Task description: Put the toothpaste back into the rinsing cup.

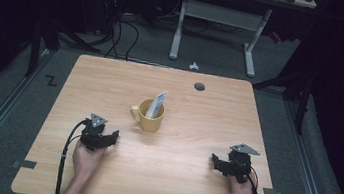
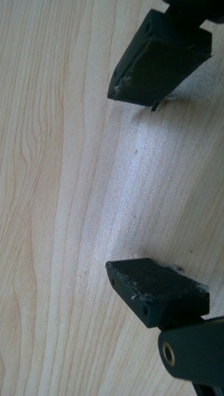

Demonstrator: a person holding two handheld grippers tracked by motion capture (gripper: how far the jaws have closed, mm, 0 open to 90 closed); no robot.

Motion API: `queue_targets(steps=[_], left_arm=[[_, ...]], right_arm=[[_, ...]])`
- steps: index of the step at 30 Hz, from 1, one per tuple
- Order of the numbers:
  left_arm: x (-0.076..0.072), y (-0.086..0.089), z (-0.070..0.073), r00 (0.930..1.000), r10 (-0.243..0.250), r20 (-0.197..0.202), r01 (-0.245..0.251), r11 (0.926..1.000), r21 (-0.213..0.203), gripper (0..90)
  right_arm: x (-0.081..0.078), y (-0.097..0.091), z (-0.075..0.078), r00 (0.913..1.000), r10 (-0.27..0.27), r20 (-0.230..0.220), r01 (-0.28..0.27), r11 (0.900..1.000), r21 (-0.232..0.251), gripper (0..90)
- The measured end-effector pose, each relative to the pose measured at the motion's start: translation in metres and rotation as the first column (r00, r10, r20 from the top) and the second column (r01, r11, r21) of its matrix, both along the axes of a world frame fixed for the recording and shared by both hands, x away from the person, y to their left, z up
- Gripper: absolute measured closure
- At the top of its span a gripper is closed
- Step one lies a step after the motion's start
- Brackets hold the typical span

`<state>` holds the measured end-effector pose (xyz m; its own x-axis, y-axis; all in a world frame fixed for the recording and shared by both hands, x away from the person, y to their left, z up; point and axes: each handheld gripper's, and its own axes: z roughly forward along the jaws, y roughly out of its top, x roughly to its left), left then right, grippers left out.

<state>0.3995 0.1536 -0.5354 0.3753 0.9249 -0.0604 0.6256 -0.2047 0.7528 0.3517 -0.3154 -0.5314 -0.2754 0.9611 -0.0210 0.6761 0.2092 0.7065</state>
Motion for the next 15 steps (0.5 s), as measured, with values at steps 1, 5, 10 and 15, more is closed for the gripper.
queue_targets(steps=[1,5,10,15], left_arm=[[0.0,0.0,0.0,1.0,0.0,0.0,0.0,1.0,0.0,34.0],[-0.0022,-0.0062,-0.0004,1.0,-0.003,0.005,0.003,0.9985,0.054,31.3],[-0.0028,-0.0058,-0.0003,1.0,0.002,0.004,-0.003,0.9987,0.051,31.1],[-0.0028,-0.0058,-0.0003,1.0,0.002,0.004,-0.002,0.9987,0.05,30.9]], right_arm=[[0.0,0.0,0.0,1.0,0.0,0.0,0.0,1.0,0.0,15.4],[-0.0003,0.0001,0.0,1.0,-0.002,-0.001,0.002,1.0,0.001,15.3],[-0.0005,0.0001,0.0,1.0,-0.002,-0.001,0.002,1.0,0.001,15.3],[-0.0006,0.0001,0.0,1.0,-0.002,-0.001,0.002,1.0,0.001,15.3]])
